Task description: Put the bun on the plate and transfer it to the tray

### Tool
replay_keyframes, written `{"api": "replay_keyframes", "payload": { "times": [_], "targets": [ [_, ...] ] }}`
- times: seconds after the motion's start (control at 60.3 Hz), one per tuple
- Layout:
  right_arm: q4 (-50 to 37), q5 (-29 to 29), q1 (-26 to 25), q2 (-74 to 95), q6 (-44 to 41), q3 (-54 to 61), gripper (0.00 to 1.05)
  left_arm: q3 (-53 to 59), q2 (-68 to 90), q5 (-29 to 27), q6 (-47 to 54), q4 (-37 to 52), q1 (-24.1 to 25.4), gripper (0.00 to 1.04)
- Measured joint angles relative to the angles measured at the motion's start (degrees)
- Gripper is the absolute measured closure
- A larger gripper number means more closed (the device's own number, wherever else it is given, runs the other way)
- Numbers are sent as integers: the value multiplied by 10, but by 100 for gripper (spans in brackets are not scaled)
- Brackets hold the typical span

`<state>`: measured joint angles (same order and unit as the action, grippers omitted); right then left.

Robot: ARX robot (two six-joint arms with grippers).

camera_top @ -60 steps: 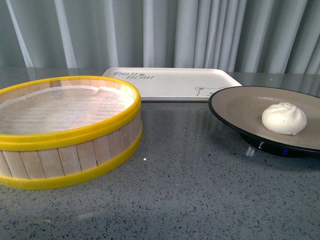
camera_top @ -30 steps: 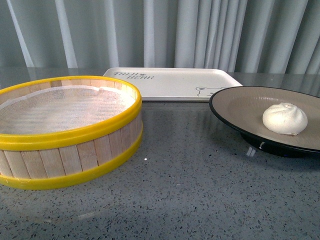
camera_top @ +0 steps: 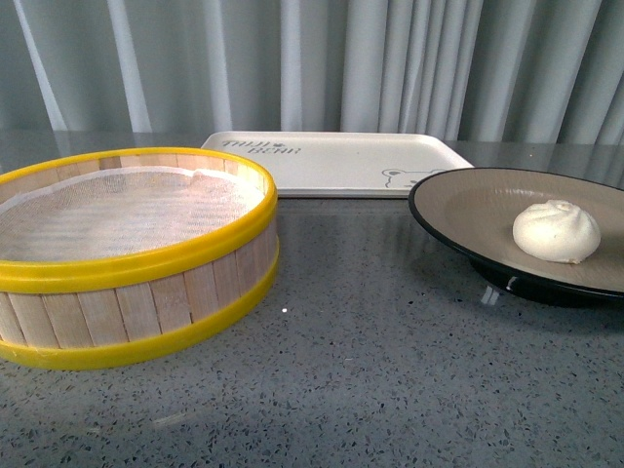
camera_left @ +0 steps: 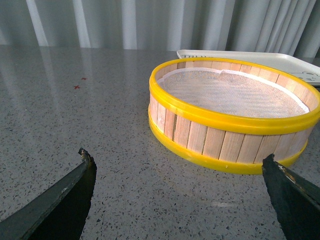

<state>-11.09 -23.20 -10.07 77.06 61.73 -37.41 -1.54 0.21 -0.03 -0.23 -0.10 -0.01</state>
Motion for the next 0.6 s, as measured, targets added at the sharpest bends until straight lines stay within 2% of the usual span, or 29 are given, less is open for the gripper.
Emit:
{"api": "replay_keyframes", "payload": {
  "times": [0.099, 0.249, 0.298, 0.365, 0.531, 0.597],
  "targets": [
    [-9, 2, 19, 0, 19, 12, 10, 0, 0, 0, 0, 0, 0, 7],
    [-12, 4, 27, -1, 27, 24, 48, 0, 0, 0, 0, 0, 0, 7],
    [-12, 4, 28, -2, 27, 25, 56, 0, 0, 0, 0, 0, 0, 7],
    [-12, 3, 29, -8, 27, 29, 72, 0, 0, 0, 0, 0, 0, 7],
    [-12, 0, 29, -21, 27, 35, 98, 0, 0, 0, 0, 0, 0, 7],
    [-15, -7, 28, -30, 31, 36, 102, 0, 0, 0, 0, 0, 0, 7]
  ]
}}
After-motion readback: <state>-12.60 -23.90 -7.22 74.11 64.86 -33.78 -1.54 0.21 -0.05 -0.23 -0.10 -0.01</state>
